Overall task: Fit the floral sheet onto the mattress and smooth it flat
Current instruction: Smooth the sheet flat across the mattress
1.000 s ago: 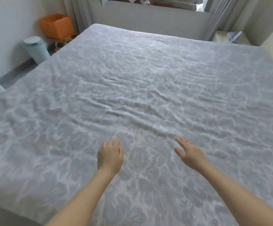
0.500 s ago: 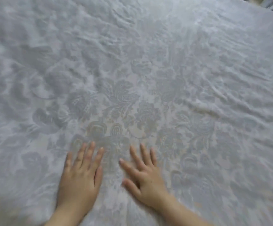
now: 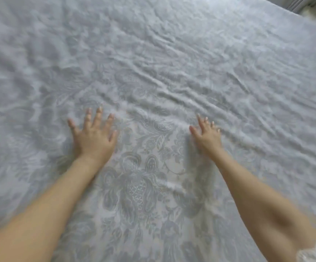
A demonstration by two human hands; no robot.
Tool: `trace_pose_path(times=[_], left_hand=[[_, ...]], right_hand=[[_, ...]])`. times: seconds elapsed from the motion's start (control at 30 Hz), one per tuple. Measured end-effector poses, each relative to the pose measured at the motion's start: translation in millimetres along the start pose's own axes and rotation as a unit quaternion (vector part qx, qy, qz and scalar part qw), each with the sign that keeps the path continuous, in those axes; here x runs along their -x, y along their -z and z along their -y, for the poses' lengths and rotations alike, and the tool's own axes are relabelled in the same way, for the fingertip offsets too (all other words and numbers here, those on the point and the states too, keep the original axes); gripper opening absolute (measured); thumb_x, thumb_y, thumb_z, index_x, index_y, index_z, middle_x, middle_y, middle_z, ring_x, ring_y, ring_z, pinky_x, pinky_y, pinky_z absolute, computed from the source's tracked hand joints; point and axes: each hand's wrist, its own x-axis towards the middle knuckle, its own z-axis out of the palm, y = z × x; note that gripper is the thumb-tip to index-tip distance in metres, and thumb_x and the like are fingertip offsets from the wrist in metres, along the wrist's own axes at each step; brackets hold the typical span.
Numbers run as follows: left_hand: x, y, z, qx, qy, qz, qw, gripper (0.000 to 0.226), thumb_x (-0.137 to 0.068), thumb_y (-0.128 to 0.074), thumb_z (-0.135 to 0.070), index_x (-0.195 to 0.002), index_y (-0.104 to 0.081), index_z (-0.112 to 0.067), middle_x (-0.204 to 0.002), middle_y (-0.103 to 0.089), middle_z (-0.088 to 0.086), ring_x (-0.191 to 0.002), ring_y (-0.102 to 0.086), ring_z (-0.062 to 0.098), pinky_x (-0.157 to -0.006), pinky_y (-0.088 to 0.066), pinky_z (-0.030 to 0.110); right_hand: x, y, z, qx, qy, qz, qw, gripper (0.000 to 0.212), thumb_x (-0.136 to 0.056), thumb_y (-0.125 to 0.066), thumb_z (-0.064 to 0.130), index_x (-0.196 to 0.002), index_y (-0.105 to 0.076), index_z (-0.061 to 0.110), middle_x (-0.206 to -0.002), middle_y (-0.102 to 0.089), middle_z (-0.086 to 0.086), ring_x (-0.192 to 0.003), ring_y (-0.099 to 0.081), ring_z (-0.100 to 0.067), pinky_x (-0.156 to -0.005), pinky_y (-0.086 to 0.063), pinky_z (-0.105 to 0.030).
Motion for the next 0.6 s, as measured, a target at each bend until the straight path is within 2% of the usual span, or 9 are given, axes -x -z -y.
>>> trace_pose_path(times=[0.03,0.1,0.17,0.23,0.3,0.37,0.43,0.5,0.6], left_hand=[[17.6,-17.7,20.5,-0.004,0.038,0.008,0.999,0.053,-0.096,-0.016,-0.045,-0.148,-0.021,-0.032,-0.158,-0.012,0.003,-0.146,-0.011,0.024,-0.108,-0.005,0.064],[70.6,-39.6,50.8,0.004,0.071,-0.02,0.997,0.056,-0.092,-0.02,-0.042,-0.143,-0.037,-0.025,-0.152,-0.032,0.008,-0.14,-0.029,0.028,-0.108,-0.01,0.061],[117.0,-48.4,60.3,-0.001,0.084,-0.002,0.996,0.056,-0.09,-0.025,-0.039,-0.139,-0.044,-0.019,-0.146,-0.041,0.012,-0.135,-0.037,0.032,-0.112,-0.007,0.053],[148.9,-42.3,62.6,0.004,0.088,0.002,0.996,0.056,-0.089,-0.026,-0.038,-0.137,-0.047,-0.017,-0.143,-0.044,0.014,-0.133,-0.037,0.031,-0.113,-0.001,0.046],[165.8,-27.8,65.9,0.017,0.075,0.019,0.997,0.054,-0.088,-0.028,-0.038,-0.129,-0.057,-0.015,-0.135,-0.053,0.015,-0.126,-0.046,0.031,-0.11,-0.019,0.046],[161.4,-13.1,73.2,0.022,0.074,0.046,0.996,0.049,-0.084,-0.032,-0.036,-0.108,-0.071,-0.016,-0.111,-0.067,0.012,-0.098,-0.062,0.032,-0.081,-0.043,0.046],[128.0,7.4,86.3,0.054,0.074,0.029,0.995,0.045,-0.08,-0.034,-0.031,-0.088,-0.074,-0.012,-0.086,-0.067,0.01,-0.073,-0.062,0.033,-0.062,-0.048,0.042],[84.0,29.1,97.9,0.056,0.071,-0.017,0.996,0.042,-0.08,-0.038,-0.029,-0.091,-0.073,-0.009,-0.094,-0.068,0.016,-0.082,-0.063,0.037,-0.068,-0.051,0.045],[21.2,54.5,107.8,0.025,0.055,-0.085,0.995,0.039,-0.092,-0.045,-0.029,-0.126,-0.059,-0.015,-0.137,-0.049,0.023,-0.126,-0.043,0.043,-0.1,-0.036,0.055]], right_hand=[[12.8,-26.4,20.2,0.031,0.049,0.003,0.998,0.06,-0.095,-0.025,0.059,-0.149,-0.01,0.039,-0.16,0.001,-0.005,-0.147,0.008,-0.028,-0.118,0.004,-0.049],[79.7,-75.8,65.8,0.037,0.211,0.003,0.977,0.055,-0.094,-0.025,0.06,-0.147,-0.019,0.042,-0.16,0.0,-0.001,-0.146,0.014,-0.027,-0.116,0.009,-0.051],[157.2,-101.3,83.7,0.029,0.369,0.05,0.928,0.052,-0.093,-0.032,0.06,-0.143,-0.031,0.043,-0.159,-0.01,0.003,-0.147,0.007,-0.026,-0.115,0.006,-0.054],[212.5,-98.3,75.4,0.021,0.482,0.117,0.868,0.05,-0.092,-0.04,0.059,-0.139,-0.043,0.041,-0.157,-0.02,0.005,-0.148,-0.003,-0.023,-0.116,-0.001,-0.055],[213.4,-77.1,68.4,-0.034,0.542,0.191,0.818,0.048,-0.092,-0.042,0.056,-0.135,-0.049,0.037,-0.154,-0.031,0.007,-0.147,-0.014,-0.018,-0.117,-0.009,-0.052],[179.8,-48.0,76.2,-0.123,0.497,0.238,0.825,0.048,-0.094,-0.041,0.054,-0.136,-0.05,0.031,-0.147,-0.043,0.006,-0.141,-0.03,-0.008,-0.116,-0.024,-0.046],[119.5,-15.2,94.2,-0.184,0.378,0.16,0.893,0.049,-0.093,-0.044,0.053,-0.137,-0.048,0.031,-0.142,-0.048,0.008,-0.134,-0.039,-0.002,-0.111,-0.035,-0.04],[53.1,13.4,105.3,-0.201,0.224,0.058,0.952,0.049,-0.094,-0.048,0.046,-0.141,-0.041,0.032,-0.145,-0.044,0.008,-0.135,-0.04,-0.007,-0.11,-0.036,-0.039],[-17.6,25.2,100.4,-0.102,0.01,0.008,0.995,0.056,-0.098,-0.041,0.04,-0.149,-0.025,0.024,-0.155,-0.029,-0.001,-0.141,-0.03,-0.022,-0.111,-0.029,-0.043]])
